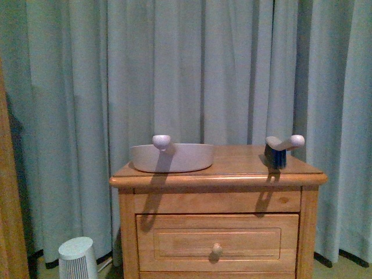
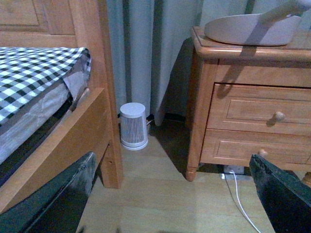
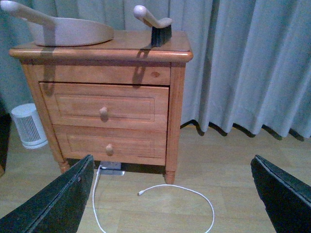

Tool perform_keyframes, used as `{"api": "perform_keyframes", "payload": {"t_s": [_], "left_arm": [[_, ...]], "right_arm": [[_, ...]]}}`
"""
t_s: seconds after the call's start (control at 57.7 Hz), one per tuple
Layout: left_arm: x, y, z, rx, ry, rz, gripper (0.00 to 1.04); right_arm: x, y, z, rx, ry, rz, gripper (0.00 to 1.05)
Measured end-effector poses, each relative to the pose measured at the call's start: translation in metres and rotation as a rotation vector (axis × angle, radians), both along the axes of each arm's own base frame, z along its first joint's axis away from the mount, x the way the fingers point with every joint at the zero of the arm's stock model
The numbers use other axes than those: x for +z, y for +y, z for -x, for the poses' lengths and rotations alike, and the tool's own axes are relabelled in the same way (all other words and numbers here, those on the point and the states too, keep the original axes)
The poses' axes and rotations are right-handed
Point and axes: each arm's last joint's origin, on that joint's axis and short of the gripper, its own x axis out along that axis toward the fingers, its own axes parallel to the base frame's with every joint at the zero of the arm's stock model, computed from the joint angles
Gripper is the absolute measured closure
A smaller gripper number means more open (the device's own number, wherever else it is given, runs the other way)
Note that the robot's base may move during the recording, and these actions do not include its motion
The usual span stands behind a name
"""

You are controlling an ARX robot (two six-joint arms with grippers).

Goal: Clean up trash

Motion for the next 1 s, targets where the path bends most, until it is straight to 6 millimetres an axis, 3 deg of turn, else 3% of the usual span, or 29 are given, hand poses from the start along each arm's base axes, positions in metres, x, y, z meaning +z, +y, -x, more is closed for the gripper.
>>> {"api": "perform_keyframes", "payload": {"t_s": [0.935, 1.005], "left_arm": [[0.0, 0.0, 0.0, 0.0, 0.0, 0.0, 0.08], [-0.0009, 0.0008, -0.0008, -0.09, 0.156, 0.099, 0.08]], "right_arm": [[0.0, 0.0, 0.0, 0.0, 0.0, 0.0, 0.07], [0.0, 0.0, 0.0, 0.0, 0.0, 0.0, 0.07]]}}
